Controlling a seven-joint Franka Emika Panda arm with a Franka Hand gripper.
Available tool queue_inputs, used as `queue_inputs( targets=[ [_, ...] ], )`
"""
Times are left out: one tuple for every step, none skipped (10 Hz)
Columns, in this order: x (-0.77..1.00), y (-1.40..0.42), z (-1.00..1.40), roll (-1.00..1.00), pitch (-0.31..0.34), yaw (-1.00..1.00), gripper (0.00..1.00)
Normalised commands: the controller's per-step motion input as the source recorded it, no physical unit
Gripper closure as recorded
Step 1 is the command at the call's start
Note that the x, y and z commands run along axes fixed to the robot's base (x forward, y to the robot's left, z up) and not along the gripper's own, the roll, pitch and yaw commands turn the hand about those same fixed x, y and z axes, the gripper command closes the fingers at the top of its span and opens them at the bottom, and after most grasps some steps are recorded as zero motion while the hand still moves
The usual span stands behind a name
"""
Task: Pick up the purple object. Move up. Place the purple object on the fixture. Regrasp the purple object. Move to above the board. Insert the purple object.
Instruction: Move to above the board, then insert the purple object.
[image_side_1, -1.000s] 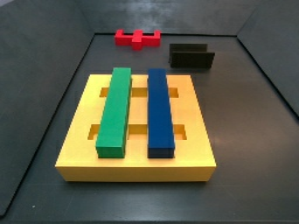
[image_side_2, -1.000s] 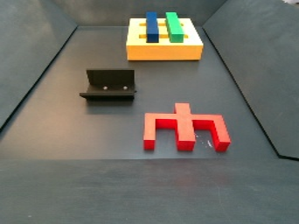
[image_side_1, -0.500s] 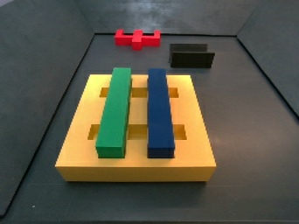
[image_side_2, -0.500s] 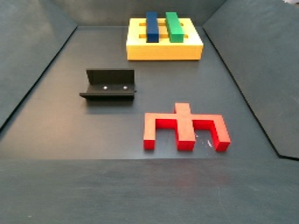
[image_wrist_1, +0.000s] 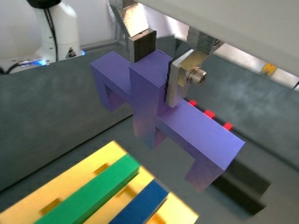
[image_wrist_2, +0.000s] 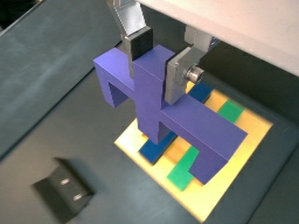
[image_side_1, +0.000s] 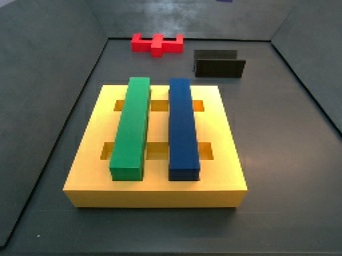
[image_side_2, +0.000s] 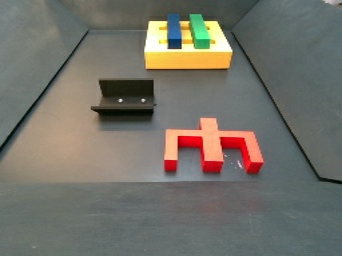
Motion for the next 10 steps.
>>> queue_inputs(
  targets=[
    [-0.08, 0.03, 0.00, -0.85, 0.031, 0.00, 1.00],
    [-0.02, 0.00, 0.00, -0.42, 0.009, 0.00, 1.00],
    [-0.03, 0.03, 0.01, -0.30, 0.000, 0.00, 1.00],
    [0.00, -0.26, -0.17, -0.10, 0.000, 0.07, 1.00],
    [-0.02, -0.35, -0.19, -0.10, -0.040, 0.09, 1.00],
    [0.00, -0.61, -0.24, -0.04, 0.000, 0.11, 1.00],
    [0.00, -0.65, -0.31, -0.06, -0.017, 0.11, 1.00],
    [0.00, -0.49, -0.58, -0.12, -0.077, 0.10, 1.00],
    [0.00, -0.43, -0.73, -0.11, -0.103, 0.10, 1.00],
    [0.03, -0.25, -0.87, -0.03, -0.151, 0.11, 1.00]
  ],
)
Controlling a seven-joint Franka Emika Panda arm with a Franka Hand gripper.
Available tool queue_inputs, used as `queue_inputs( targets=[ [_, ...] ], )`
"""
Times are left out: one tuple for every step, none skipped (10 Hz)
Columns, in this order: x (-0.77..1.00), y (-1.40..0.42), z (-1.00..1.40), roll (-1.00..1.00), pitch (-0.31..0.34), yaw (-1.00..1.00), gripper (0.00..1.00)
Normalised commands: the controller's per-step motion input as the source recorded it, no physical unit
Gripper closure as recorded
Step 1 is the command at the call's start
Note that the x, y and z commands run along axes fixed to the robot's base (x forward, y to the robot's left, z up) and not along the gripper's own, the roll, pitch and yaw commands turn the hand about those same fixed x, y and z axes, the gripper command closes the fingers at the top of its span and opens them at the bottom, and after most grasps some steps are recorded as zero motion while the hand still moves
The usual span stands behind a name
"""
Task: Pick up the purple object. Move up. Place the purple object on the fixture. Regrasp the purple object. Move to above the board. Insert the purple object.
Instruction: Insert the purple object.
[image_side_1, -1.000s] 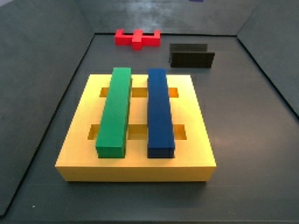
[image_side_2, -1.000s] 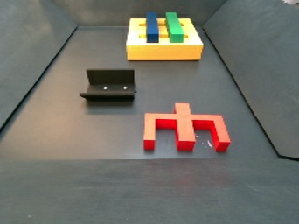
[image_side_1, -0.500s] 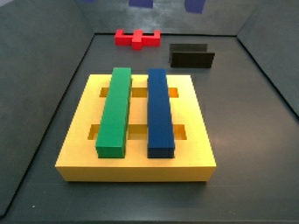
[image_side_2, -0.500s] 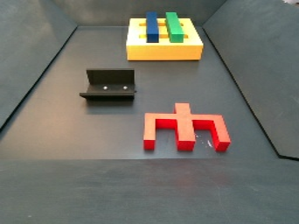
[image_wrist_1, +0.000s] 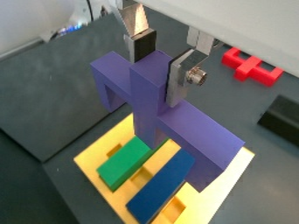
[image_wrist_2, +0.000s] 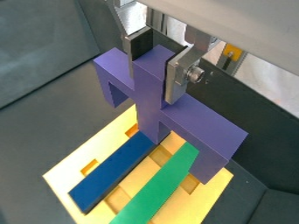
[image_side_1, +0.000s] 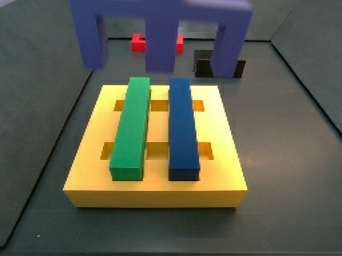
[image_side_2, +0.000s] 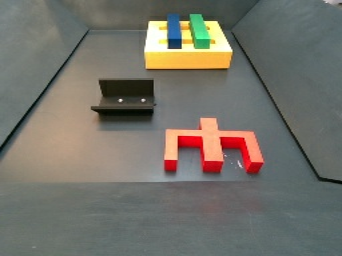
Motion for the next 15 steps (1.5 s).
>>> queue_inputs(
  targets=[
    [0.14, 0.00, -0.83, 0.18, -0.090, 0.26, 1.00],
    [-0.01, -0.01, -0.57, 0.33, -0.106, 0.39, 1.00],
    [-0.07, -0.17, -0.59, 0.35, -0.111, 0.25, 1.00],
    [-0.15, -0.21, -0.44, 0.32, -0.037, 0.00, 1.00],
    [-0.05, -0.16, -0.23, 0.13, 0.000, -0.01, 1.00],
    [-0.03, -0.09, -0.19, 0.00, 0.000, -0.03, 1.00],
    [0.00, -0.14, -0.24, 0.00, -0.006, -0.03, 1.00],
    [0.18, -0.15, -0.25, 0.00, 0.000, 0.00, 1.00],
    [0.04, -0.10, -0.25, 0.02, 0.000, 0.00, 1.00],
    [-0.06, -0.05, -0.15, 0.04, 0.000, 0.00, 1.00],
    [-0.05, -0.04, -0.16, 0.00, 0.000, 0.00, 1.00],
    [0.00, -0.06, -0.25, 0.00, 0.000, -0.03, 1.00],
    [0.17, -0.10, -0.25, 0.00, 0.000, 0.00, 1.00],
    [0.19, -0.10, -0.22, -0.01, 0.000, 0.00, 1.00],
    [0.12, -0.09, -0.16, -0.02, 0.000, 0.00, 1.00]
  ],
)
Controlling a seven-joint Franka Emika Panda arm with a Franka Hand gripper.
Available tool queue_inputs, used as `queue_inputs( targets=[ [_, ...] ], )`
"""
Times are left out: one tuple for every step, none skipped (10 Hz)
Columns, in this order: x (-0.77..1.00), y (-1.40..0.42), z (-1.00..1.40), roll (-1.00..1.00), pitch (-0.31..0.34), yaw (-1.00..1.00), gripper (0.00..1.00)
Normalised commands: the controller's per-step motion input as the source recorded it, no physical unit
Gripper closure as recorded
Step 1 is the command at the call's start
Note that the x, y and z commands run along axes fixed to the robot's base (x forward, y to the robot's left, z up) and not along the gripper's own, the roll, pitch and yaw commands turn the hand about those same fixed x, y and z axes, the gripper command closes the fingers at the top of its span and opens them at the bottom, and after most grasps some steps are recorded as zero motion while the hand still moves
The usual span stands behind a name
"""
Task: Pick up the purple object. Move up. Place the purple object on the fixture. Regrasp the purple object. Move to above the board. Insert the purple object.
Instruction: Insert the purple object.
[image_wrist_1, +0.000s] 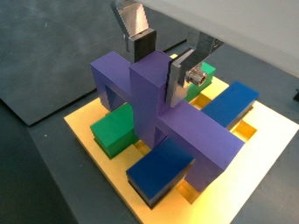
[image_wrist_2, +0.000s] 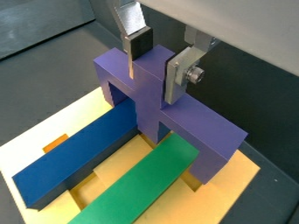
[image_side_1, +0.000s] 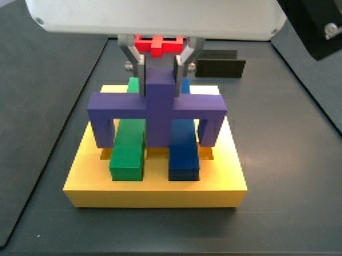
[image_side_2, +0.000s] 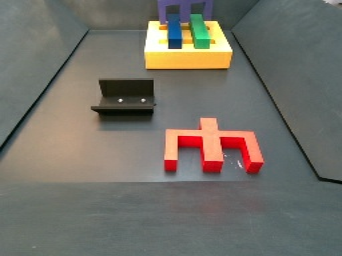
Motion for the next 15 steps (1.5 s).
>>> queue_inputs(
  targets=[
    [0.02, -0.05, -0.15, -0.01, 0.000, 0.00, 1.00],
    [0.00, -0.01, -0.21, 0.00, 0.000, -0.01, 1.00],
    [0.00, 0.00, -0.29, 0.00, 0.000, -0.03, 1.00],
    [0.00, 0.00, -0.34, 0.00, 0.000, -0.04, 1.00],
    [0.00, 0.00, -0.28, -0.02, 0.000, -0.05, 1.00],
    [0.00, -0.01, -0.22, -0.05, 0.000, -0.08, 1.00],
    [0.00, -0.04, -0.11, -0.07, 0.000, -0.11, 1.00],
    [-0.09, -0.01, -0.09, -0.16, -0.059, -0.06, 1.00],
    [-0.08, -0.05, -0.15, -0.20, -0.087, -0.04, 1.00],
    [0.00, -0.02, -0.20, -0.20, -0.091, -0.06, 1.00],
    [0.00, -0.02, -0.22, -0.21, -0.099, -0.02, 1.00],
    [0.00, 0.00, -0.21, -0.26, -0.110, -0.02, 1.00],
    [0.00, 0.00, -0.01, -0.28, -0.063, -0.02, 1.00],
    [-0.03, 0.00, 0.00, -0.35, -0.053, 0.00, 1.00],
    [-0.02, 0.02, 0.00, -0.40, -0.070, 0.00, 1.00]
  ],
)
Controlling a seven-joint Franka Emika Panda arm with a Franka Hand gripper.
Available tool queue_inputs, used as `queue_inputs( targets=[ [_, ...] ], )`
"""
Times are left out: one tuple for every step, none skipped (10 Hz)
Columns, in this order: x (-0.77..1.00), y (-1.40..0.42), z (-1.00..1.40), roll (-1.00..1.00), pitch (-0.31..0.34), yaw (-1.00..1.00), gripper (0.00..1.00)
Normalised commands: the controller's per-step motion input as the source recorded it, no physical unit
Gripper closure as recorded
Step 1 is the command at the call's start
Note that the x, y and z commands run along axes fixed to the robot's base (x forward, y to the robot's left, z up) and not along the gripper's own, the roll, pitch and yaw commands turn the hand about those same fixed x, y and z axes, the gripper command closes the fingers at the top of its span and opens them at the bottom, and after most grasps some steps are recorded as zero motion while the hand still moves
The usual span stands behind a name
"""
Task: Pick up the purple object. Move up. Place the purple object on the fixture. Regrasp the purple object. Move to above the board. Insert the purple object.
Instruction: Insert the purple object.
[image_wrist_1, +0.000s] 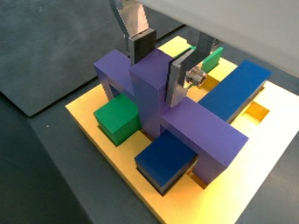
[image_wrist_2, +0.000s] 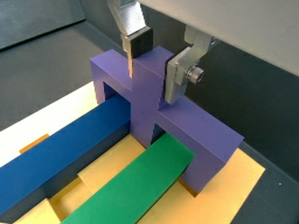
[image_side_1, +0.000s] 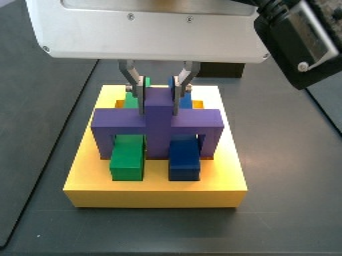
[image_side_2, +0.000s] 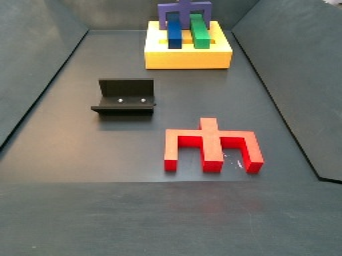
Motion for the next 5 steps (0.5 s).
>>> queue_inputs(
  targets=[
    [0.00, 0.03, 0.00, -0.40, -0.059, 0.00, 1.00],
    [0.00, 0.04, 0.08, -0.37, -0.031, 0.00, 1.00],
    [0.00, 0.05, 0.15, -0.26, 0.000, 0.00, 1.00],
    [0.00, 0.09, 0.10, -0.25, 0.000, 0.00, 1.00],
    [0.01, 0.11, 0.07, -0.26, 0.000, 0.00, 1.00]
  ],
)
